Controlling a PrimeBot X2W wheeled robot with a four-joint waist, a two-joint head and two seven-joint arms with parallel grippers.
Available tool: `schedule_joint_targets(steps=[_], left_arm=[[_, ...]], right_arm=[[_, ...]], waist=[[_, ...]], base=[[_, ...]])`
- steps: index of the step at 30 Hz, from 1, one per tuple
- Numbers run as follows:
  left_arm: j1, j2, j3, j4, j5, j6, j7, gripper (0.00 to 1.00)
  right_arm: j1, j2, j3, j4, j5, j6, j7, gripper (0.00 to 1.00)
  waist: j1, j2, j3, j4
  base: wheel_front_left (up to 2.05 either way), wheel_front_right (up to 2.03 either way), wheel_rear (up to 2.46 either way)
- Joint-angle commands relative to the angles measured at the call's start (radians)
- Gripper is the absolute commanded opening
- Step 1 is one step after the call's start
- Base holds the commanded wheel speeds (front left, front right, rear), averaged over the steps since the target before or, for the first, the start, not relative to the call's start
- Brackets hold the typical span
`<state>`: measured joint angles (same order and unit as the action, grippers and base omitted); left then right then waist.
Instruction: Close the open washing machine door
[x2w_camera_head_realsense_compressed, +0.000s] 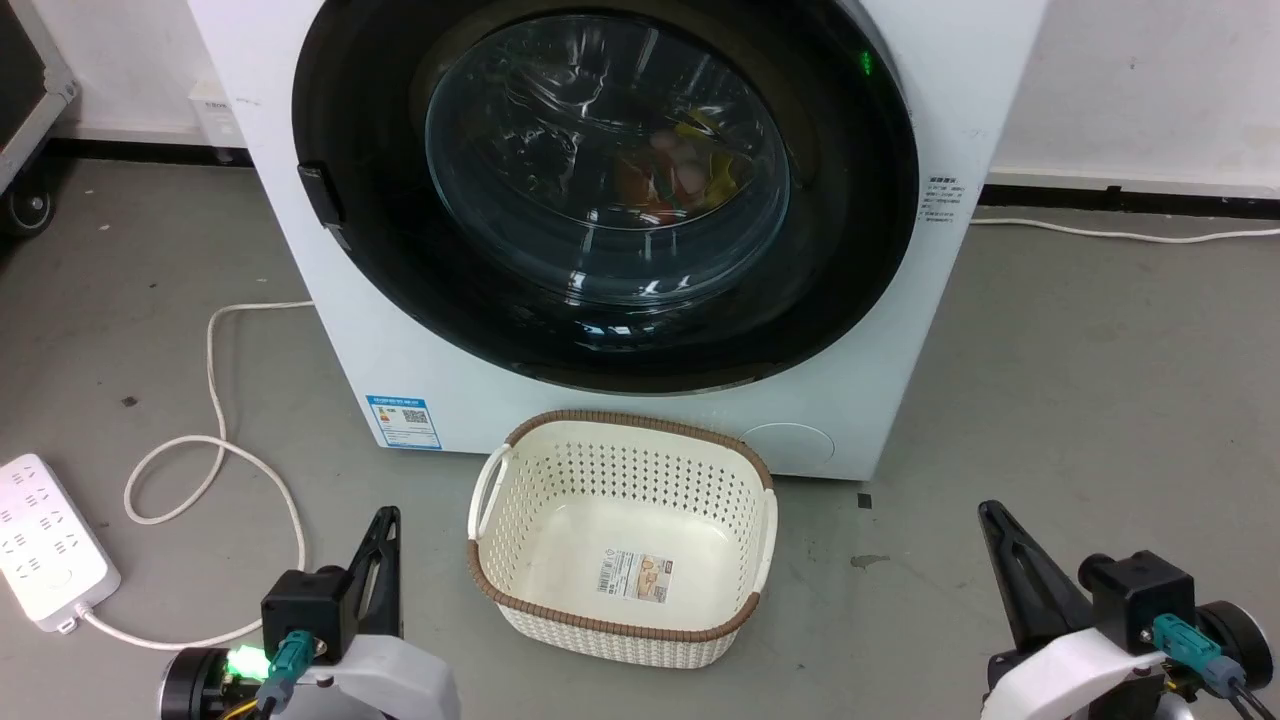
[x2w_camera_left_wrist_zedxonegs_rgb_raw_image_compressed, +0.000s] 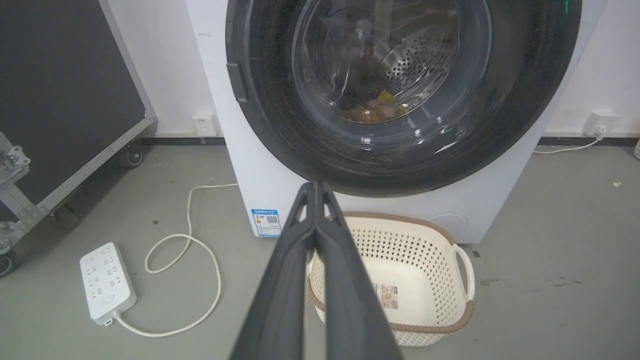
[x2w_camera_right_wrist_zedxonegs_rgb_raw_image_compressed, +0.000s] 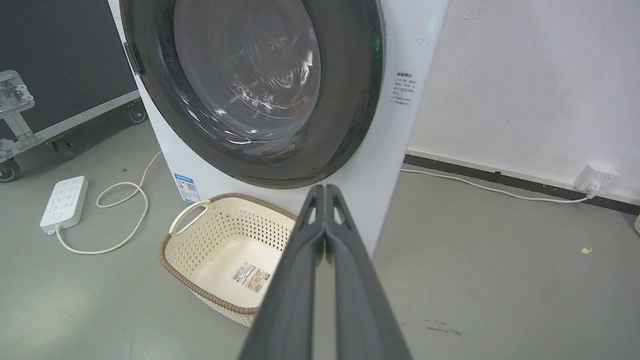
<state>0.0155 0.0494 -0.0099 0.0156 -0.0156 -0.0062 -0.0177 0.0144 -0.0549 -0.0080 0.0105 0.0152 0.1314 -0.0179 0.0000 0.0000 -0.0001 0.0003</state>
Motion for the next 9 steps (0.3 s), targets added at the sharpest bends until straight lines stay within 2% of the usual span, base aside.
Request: schedule_joint_targets(steps=[1, 9], left_arm=[[-0.014, 0.001, 0.006, -0.008, 0.011, 0.005, 0.007, 0.00], [-0.015, 0.001, 0.010, -0.016, 0.016, 0.006, 0.018, 0.00]], right_arm=[[-0.013, 0.005, 0.004, -0.008, -0.009, -0.001, 0.007, 0.00], [-0.014, 0.005, 0.008, -0.010, -0.015, -0.001, 0.018, 0.00]], waist=[[0.0000, 0.0000, 0.000, 0.000], [0.0000, 0.0000, 0.000, 0.000]], base=[[0.00, 0.00, 0.00], [0.00, 0.00, 0.00]])
